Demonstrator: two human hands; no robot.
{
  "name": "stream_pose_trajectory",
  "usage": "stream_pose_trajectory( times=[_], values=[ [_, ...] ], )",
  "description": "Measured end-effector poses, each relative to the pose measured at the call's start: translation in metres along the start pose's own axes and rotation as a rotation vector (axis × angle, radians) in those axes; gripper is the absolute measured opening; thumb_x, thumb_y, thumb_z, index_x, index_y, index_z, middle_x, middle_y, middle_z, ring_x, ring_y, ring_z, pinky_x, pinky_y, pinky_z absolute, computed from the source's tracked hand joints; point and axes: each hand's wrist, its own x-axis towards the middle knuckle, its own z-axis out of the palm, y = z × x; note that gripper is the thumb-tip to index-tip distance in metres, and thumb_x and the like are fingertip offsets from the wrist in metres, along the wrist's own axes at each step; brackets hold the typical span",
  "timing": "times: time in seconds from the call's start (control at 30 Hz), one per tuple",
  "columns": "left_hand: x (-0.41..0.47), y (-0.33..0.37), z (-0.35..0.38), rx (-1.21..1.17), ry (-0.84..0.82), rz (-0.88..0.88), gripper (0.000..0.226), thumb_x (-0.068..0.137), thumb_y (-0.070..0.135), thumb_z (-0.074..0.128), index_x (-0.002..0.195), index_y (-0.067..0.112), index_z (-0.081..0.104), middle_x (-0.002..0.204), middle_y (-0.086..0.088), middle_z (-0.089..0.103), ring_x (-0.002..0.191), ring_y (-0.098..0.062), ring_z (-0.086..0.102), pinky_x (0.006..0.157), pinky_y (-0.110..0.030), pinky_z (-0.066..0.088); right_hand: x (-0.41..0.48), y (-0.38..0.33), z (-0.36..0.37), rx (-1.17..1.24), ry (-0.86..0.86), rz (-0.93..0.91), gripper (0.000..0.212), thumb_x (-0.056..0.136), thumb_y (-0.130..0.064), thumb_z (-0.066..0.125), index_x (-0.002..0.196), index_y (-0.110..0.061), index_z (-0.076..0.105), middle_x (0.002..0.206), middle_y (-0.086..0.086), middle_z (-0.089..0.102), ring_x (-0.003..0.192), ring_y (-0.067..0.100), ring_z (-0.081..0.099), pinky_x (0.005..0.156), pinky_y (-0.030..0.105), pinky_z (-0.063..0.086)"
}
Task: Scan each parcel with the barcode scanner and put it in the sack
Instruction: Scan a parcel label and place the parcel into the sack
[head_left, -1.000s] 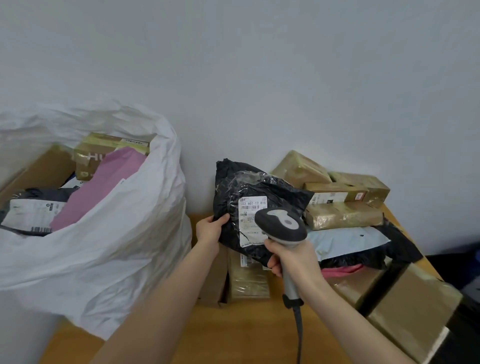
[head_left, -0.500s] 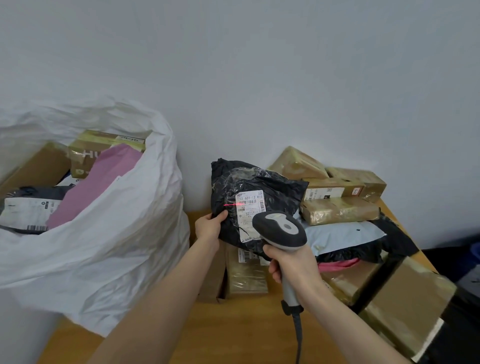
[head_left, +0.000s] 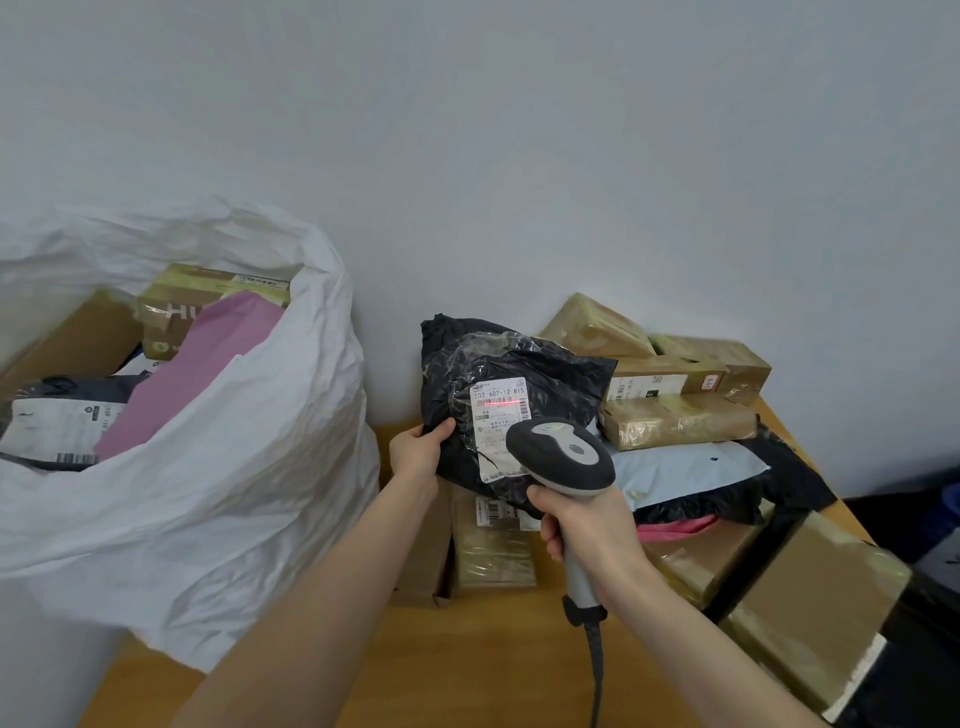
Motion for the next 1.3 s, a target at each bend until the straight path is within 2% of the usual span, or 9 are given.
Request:
stream_pose_trajectory(
  times=[0.27,0.5,0.67,0.83,0.93,1.07,1.13,1.23,1.3],
  values=[
    [-0.010,0.021,0.004,-0.036,-0.031,0.049,0.036,0.080,0.012,0.077,0.110,-0.003,0.066,0.104,-0.015,0.070,0.090,-0.025,0.066,0.081,-0.034,0.054,0.002,-0.021,0.000,0.070,-0.015,-0.078,0.019,0.087,-0.015,0.069,0.072,-0.006,0.066,0.053,0.009,0.065,0.038,0.011,0.050,0.044,0.025,0.043],
    [-0.030,0.118,-0.010,-0.144,-0.099,0.227,0.015,0.081,0.018,0.076,0.088,0.009,0.066,0.084,-0.001,0.071,0.077,-0.015,0.068,0.067,-0.028,0.057,0.023,-0.103,0.032,0.184,-0.047,-0.288,0.017,0.087,-0.012,0.070,0.072,-0.005,0.064,0.050,0.008,0.061,0.041,0.017,0.050,0.044,0.026,0.043],
    [-0.032,0.211,-0.091,-0.244,0.103,0.488,0.011,0.083,0.016,0.074,0.078,0.012,0.065,0.073,0.002,0.072,0.068,-0.013,0.070,0.059,-0.025,0.057,0.033,-0.160,0.096,0.246,-0.199,-0.368,0.016,0.087,-0.013,0.070,0.074,-0.006,0.065,0.052,0.008,0.061,0.040,0.013,0.049,0.042,0.025,0.043],
    [-0.003,0.252,-0.212,-0.220,0.452,0.549,0.013,0.086,0.024,0.071,0.087,0.012,0.066,0.094,-0.009,0.072,0.088,-0.025,0.069,0.068,-0.034,0.057,0.042,-0.182,0.162,0.231,-0.295,-0.374,0.008,0.086,-0.013,0.070,0.080,-0.010,0.067,0.053,0.005,0.063,0.042,0.013,0.051,0.046,0.026,0.046],
    [0.021,0.244,-0.275,0.087,0.685,0.477,0.022,0.088,0.032,0.065,0.106,0.018,0.061,0.108,-0.009,0.069,0.094,-0.026,0.064,0.076,-0.036,0.055,0.050,-0.180,0.194,0.220,-0.334,-0.362,0.007,0.087,-0.014,0.070,0.083,-0.010,0.066,0.053,0.004,0.064,0.042,0.013,0.052,0.046,0.025,0.046],
    [0.049,0.215,-0.310,0.649,0.826,0.208,0.080,0.082,0.031,0.072,0.143,0.009,0.027,0.142,-0.024,0.035,0.128,-0.041,0.039,0.102,-0.051,0.038,0.064,-0.172,0.224,0.194,-0.327,-0.317,0.011,0.086,-0.017,0.071,0.085,-0.008,0.065,0.055,0.004,0.065,0.042,0.011,0.054,0.045,0.022,0.048],
    [0.056,0.205,-0.300,0.943,0.864,0.307,0.088,0.084,0.029,0.068,0.151,0.017,0.013,0.148,-0.023,0.023,0.135,-0.041,0.027,0.107,-0.053,0.029,0.073,-0.167,0.234,0.182,-0.311,-0.295,0.012,0.086,-0.018,0.071,0.086,-0.009,0.065,0.055,0.004,0.065,0.042,0.011,0.055,0.045,0.022,0.049],
    [0.067,0.199,-0.272,1.191,0.693,0.546,0.067,0.091,0.031,0.053,0.150,0.035,0.022,0.156,-0.011,0.019,0.141,-0.035,0.020,0.110,-0.055,0.022,0.082,-0.157,0.241,0.149,-0.273,-0.263,0.013,0.087,-0.020,0.071,0.083,-0.009,0.065,0.054,0.003,0.066,0.042,0.011,0.055,0.046,0.022,0.050],
    [0.079,0.194,-0.263,1.226,0.491,0.457,0.056,0.095,0.038,0.039,0.148,0.043,0.022,0.160,-0.006,0.017,0.144,-0.033,0.015,0.112,-0.058,0.017,0.087,-0.150,0.240,0.137,-0.235,-0.243,0.012,0.086,-0.018,0.071,0.081,-0.009,0.065,0.053,0.002,0.066,0.042,0.011,0.055,0.046,0.023,0.050]
  ],
)
